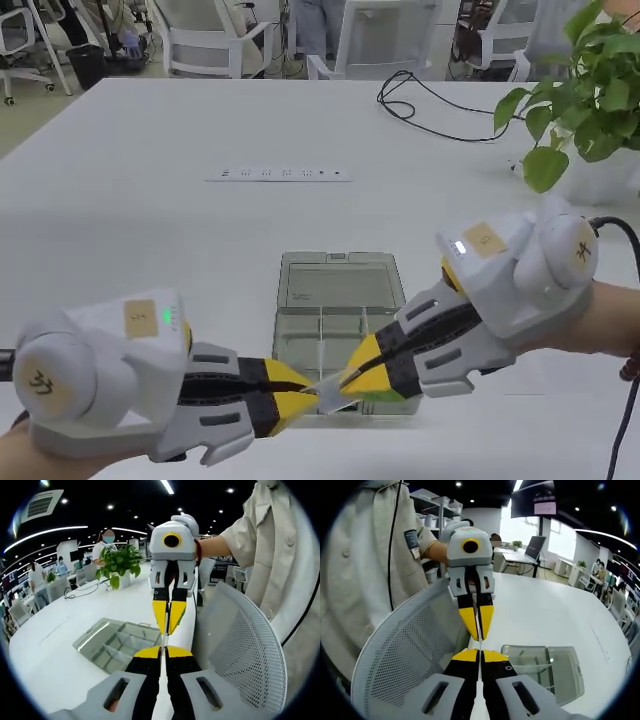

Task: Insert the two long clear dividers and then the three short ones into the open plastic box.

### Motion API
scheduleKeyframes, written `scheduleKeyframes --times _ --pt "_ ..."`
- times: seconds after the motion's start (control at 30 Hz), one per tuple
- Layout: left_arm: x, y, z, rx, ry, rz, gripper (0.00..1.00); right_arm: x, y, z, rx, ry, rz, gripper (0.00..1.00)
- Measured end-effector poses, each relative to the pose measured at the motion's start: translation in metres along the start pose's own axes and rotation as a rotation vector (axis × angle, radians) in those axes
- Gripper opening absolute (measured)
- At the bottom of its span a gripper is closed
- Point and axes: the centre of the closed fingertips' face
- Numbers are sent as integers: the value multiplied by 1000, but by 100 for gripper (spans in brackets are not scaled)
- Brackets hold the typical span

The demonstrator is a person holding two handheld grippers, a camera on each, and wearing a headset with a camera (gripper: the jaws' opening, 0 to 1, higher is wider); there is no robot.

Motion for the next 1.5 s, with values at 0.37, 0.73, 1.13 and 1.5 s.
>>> scheduleKeyframes --times 0.37,0.73,1.13,1.5 --pt "-4 18 3 103 -22 78 14 3 -20 6 -87 -6 -36 2" --pt "-2 35 7 197 -50 101 34 4 -48 9 -199 -13 -69 2" --pt "1 41 8 245 -83 143 53 1 -72 3 -273 0 -93 2" --pt "1 45 6 269 -88 183 68 -7 -86 -4 -305 25 -147 2"
Point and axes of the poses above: the centre of the closed fingertips' face, and the gripper's own axes: z roughly backward along the fingers, y roughly to its left, x roughly out of its top, and after that the axes turned 1 degree about x, right-handed
